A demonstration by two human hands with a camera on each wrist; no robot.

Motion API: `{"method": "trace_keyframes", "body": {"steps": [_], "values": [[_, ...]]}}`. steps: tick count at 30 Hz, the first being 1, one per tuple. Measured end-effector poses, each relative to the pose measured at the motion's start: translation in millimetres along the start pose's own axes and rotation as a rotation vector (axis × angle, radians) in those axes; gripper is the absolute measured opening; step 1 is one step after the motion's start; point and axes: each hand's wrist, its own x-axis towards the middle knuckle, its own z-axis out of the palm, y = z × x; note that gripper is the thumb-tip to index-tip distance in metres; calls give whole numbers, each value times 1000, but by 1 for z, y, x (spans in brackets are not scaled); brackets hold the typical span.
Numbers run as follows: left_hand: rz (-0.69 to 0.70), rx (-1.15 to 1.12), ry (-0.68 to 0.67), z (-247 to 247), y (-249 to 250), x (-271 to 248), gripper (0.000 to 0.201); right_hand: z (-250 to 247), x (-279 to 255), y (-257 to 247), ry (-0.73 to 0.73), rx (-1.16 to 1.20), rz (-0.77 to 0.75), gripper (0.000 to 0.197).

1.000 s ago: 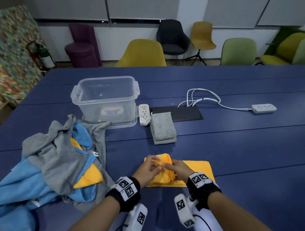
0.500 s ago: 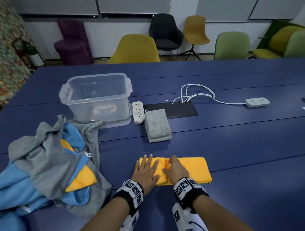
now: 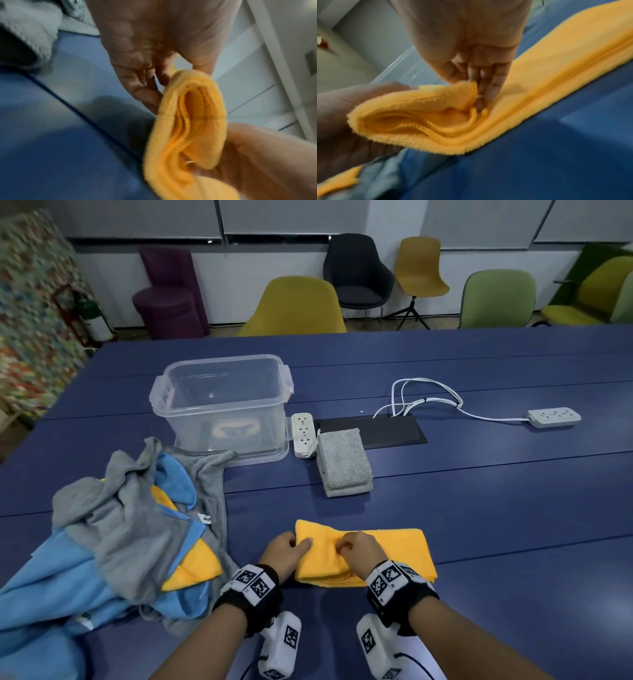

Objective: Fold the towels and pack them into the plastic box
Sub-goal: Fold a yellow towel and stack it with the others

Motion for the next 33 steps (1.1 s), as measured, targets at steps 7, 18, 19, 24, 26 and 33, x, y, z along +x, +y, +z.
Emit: {"method": "trace_keyframes", "body": {"steps": [7,18,19,24,26,33], "values": [[113,-364,3,-32,-3,-41,22,19,-8,-46,-380,605,46,62],[387,387,61,24,30,-13,51,-18,-7,52,-213,636,173,49],[353,464,1,29,33,-8,57,-17,-6,56,-178,541,149,50],[267,700,-91,41,40,3,61,-13,0,59,36,339,54,44],[164,569,-146,42,38,4,66,-15,3,61,80,356,49,40],[23,-324,-328,33,25,-3,50,-28,4,49,18,456,-103,14]]}}
